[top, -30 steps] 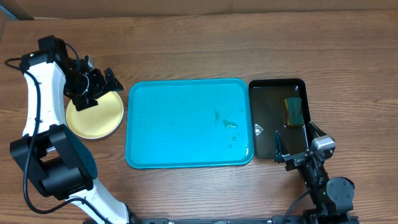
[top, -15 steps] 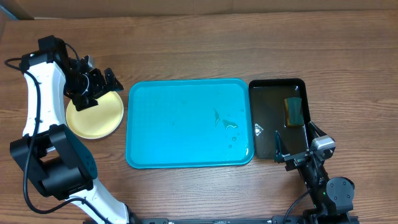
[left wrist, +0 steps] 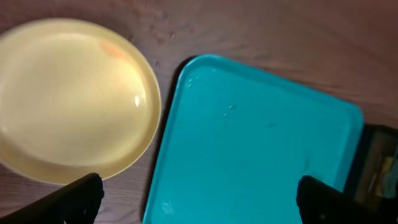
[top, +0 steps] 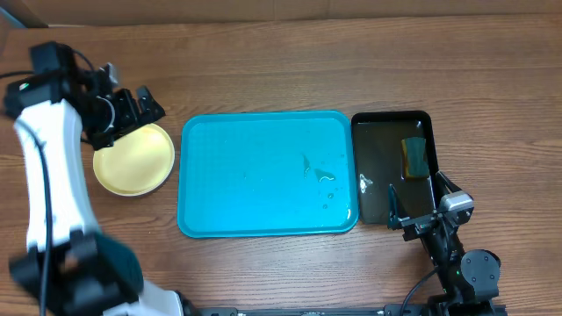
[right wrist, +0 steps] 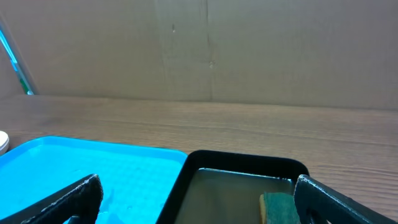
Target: Clean dirty plates on tray and stack at the side
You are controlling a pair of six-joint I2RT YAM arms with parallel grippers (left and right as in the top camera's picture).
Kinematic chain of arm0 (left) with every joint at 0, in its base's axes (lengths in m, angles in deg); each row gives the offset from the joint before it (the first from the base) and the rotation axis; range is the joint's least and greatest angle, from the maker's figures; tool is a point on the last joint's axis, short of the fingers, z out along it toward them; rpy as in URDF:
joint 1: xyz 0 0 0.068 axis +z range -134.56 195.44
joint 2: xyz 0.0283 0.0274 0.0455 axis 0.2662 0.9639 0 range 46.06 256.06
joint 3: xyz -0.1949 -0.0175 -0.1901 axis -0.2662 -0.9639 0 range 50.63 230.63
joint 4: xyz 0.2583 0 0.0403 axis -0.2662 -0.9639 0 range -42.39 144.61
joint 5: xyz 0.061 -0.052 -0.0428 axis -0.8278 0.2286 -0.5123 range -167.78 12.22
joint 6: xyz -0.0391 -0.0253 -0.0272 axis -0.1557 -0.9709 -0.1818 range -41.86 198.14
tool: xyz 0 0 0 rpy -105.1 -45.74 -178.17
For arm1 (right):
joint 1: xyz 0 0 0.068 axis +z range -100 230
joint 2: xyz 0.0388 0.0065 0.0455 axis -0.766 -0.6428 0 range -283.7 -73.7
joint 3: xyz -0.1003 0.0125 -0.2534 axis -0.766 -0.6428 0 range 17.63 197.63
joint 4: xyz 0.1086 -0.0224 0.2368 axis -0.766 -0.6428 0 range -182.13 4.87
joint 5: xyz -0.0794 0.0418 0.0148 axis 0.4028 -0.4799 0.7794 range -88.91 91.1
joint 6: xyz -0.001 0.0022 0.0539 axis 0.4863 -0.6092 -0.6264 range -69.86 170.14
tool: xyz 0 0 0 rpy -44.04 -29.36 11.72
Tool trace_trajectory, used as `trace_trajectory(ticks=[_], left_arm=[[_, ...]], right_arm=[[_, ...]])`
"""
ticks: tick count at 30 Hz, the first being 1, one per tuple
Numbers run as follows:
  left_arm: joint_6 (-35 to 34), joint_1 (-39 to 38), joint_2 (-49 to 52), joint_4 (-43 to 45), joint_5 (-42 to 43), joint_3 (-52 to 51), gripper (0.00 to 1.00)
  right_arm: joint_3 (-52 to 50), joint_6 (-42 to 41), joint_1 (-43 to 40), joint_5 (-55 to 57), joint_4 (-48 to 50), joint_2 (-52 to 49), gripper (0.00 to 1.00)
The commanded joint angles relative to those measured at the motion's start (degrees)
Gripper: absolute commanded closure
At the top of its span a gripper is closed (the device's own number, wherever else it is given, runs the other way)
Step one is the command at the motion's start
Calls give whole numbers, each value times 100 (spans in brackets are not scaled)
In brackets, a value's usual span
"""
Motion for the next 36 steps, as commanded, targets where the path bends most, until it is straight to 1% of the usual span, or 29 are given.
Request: trace_trajectory(ticks=[1, 6, 12, 14, 16, 19, 26, 31, 36], left_arm=[[168, -48, -1073, -17, -15, -13, 0], [168, -81, -2162, -20, -15, -13, 0], [168, -420, -3283, -22, -15, -13, 0], [221, -507, -3593, -52, -129, -13, 0], [256, -529, -3928, -142, -428, -13, 0], [256, -529, -4439, -227, -592, -15, 0], [256, -529, -5233, -839, -651, -57, 0], [256, -531, -5768, -984, -651, -514, 0], [173, -542, -6476, -542, -623, -1556, 0]], right_arm=[[-57, -17, -48, 61, 31, 68, 0], [-57, -17, -48, 61, 31, 68, 0], [-57, -17, -48, 61, 31, 68, 0], [-57, -17, -48, 61, 31, 68, 0], [-57, -17, -48, 61, 31, 68, 0], [-57, -17, -48, 61, 31, 68, 0], [-57, -17, -48, 61, 31, 68, 0], [-57, -17, -48, 61, 31, 68, 0], [-57, -17, -48, 61, 31, 68, 0]])
